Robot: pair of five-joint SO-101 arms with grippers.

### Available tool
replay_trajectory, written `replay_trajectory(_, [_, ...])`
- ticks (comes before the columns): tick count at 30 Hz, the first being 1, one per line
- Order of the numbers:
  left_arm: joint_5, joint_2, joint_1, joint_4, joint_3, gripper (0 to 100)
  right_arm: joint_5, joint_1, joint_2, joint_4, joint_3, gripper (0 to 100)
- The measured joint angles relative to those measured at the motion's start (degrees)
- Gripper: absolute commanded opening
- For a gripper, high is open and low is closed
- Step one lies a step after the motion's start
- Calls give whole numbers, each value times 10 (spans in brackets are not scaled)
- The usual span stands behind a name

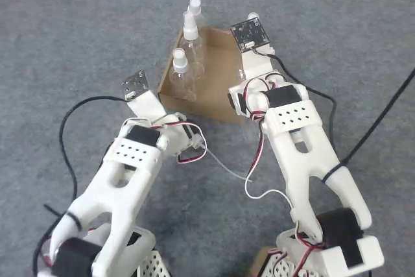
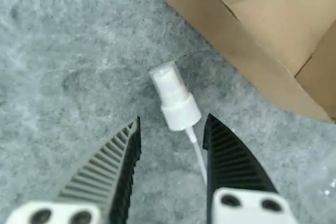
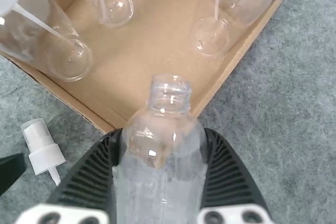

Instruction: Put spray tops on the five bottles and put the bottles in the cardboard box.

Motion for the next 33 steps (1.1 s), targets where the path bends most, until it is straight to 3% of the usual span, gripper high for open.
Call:
replay_trajectory(5, [4,52,0,-23,-15,96,0,0,0,0,0,13])
replay_trajectory(25, [6,239,-1,-25,-129,95,0,0,0,0,0,13])
replay_trajectory(33, [6,256,-1,-24,-145,95,0,0,0,0,0,13])
